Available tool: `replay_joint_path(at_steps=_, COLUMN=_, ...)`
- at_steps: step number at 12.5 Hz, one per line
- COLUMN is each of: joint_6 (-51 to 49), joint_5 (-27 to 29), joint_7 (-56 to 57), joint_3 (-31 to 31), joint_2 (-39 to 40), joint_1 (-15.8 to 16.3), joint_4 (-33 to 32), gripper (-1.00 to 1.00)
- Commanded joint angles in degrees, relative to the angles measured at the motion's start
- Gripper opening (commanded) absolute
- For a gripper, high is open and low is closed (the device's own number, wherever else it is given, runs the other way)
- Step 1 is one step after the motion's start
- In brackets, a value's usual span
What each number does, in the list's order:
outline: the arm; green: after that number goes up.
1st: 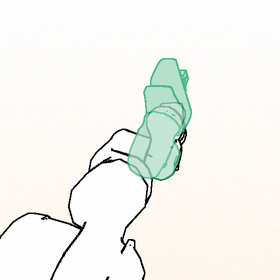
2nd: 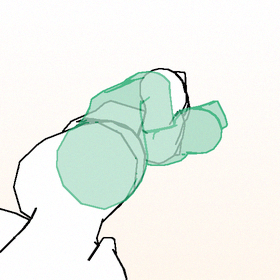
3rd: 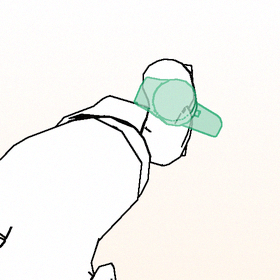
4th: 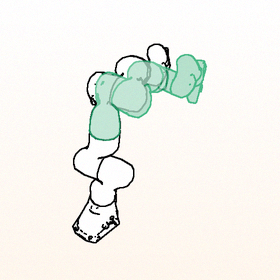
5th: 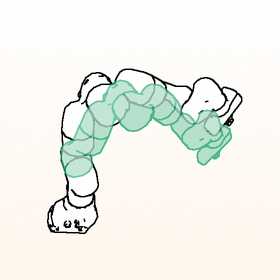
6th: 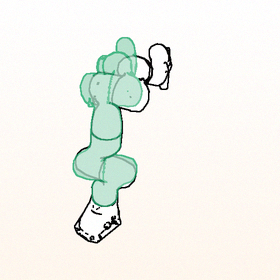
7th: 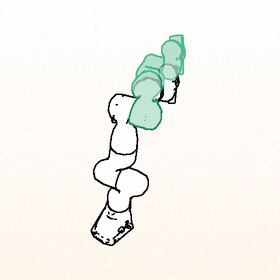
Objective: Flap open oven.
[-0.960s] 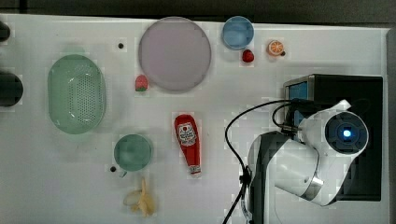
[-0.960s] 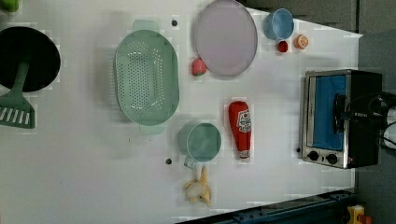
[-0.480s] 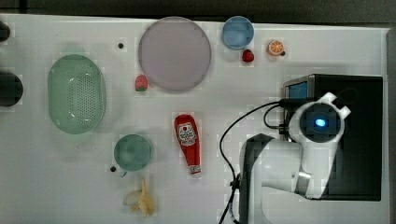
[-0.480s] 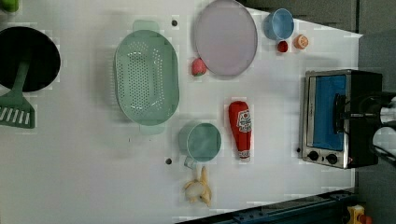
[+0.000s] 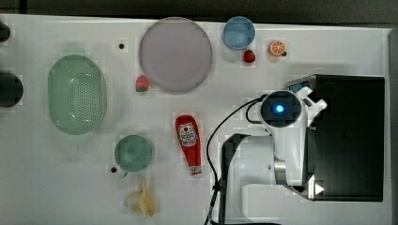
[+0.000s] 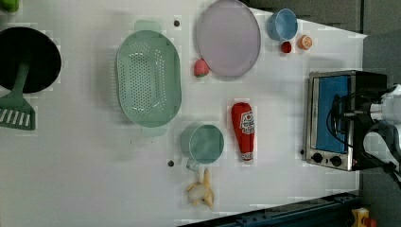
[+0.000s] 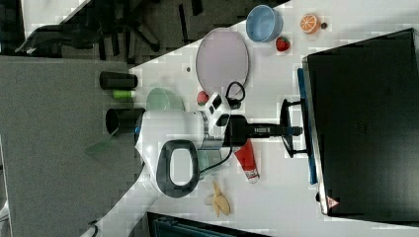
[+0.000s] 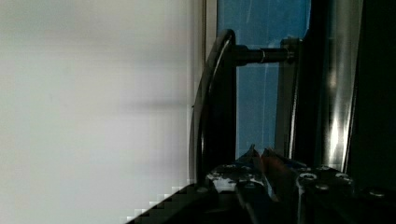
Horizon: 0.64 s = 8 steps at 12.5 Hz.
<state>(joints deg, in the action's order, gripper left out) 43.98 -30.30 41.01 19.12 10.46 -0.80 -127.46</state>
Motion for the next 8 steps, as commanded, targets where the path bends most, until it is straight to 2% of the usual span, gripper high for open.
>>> replay_joint_path(at_steps=1, joint_6=-1.69, joint_5=-4.60, joint_7=-8.65, joint_3=-2.99, joint_2=1.82, joint_1=3.14, joint_4=0.13, gripper=-0.65)
replay_joint_path(at_steps=8, joint_6=-5.95, joint_5=-16.32, joint_7=-26.43, joint_3=-7.14, joint_2=8.36, joint_1=7.47, joint_4=0.31, gripper=-0.65)
